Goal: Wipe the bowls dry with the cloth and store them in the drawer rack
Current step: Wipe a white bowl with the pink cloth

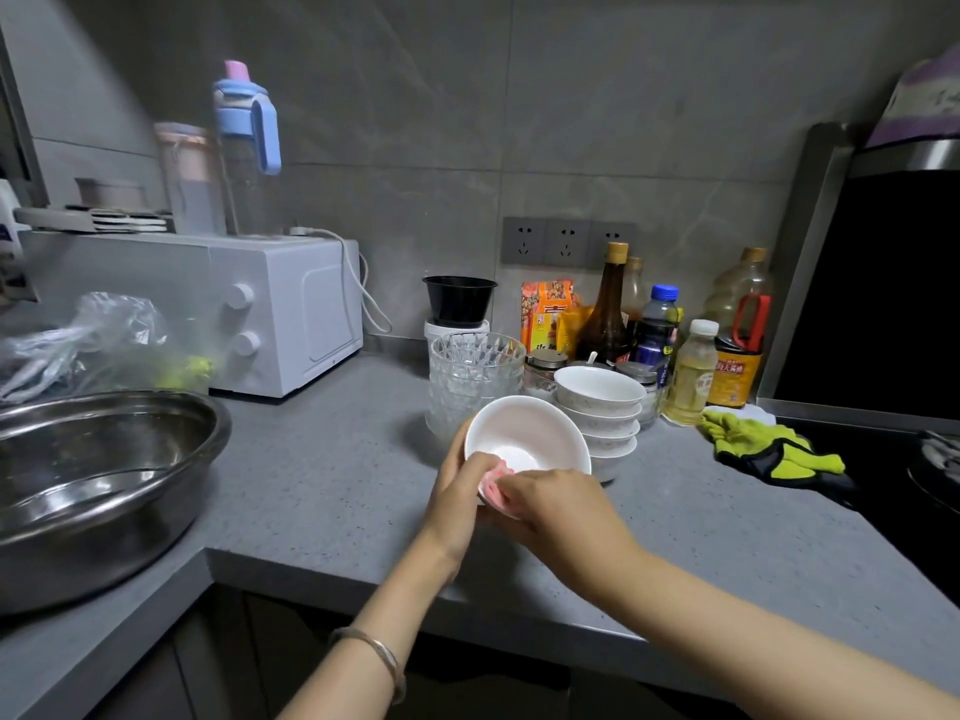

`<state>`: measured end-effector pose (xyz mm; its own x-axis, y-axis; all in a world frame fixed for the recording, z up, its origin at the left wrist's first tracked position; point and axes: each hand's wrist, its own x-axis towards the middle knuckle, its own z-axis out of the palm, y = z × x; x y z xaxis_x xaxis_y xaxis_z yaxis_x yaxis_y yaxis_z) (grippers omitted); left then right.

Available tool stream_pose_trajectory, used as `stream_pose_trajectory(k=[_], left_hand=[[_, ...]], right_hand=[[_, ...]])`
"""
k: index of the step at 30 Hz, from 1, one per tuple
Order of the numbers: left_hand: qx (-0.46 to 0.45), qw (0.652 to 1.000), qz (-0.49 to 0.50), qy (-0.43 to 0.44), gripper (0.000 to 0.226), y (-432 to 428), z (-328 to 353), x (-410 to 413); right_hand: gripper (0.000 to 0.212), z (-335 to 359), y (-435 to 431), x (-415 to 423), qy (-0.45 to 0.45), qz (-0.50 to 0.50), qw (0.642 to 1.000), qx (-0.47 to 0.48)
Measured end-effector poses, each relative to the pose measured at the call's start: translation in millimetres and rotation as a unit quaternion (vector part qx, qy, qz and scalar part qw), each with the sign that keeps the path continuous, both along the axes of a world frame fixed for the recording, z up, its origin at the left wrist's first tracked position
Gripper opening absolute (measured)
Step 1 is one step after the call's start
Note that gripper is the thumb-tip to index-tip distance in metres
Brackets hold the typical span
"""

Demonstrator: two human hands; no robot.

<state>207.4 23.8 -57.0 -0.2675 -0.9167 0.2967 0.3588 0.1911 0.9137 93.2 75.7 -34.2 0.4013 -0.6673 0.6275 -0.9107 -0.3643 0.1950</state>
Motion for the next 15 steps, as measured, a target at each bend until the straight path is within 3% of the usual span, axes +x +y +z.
stream_pose_trajectory(k=[2, 3, 6, 9, 11, 15], left_hand=[[-0.007, 0.999, 0.031, 0.004, 0.027, 0, 1, 2], [-0.015, 0.999, 0.038, -0.014, 0.021, -2, 3, 7], [-0.033, 0.993, -0.028, -0.108, 0.030, -10, 7, 23], [-0.031, 0.985, -0.071, -0.155, 0.040, -13, 10, 27], [-0.015, 0.993, -0.049, -0.107, 0.039, -10, 7, 24], [0.046, 0.999, -0.009, 0.006, 0.035, -1, -4, 7]], right_hand=[[0.012, -1, 2, -3, -0.026, 0.028, 0.996, 0.081], [0.011, -1, 1, -13, 0.029, 0.050, 0.991, 0.118], [0.021, 11, -6, -48, 0.212, 0.105, 0.968, 0.080], [0.035, 17, -9, -53, 0.258, 0.096, 0.960, 0.052], [0.035, 11, -7, -43, 0.233, 0.066, 0.969, 0.049], [0.023, -1, 3, -8, 0.025, 0.004, 0.999, 0.031]])
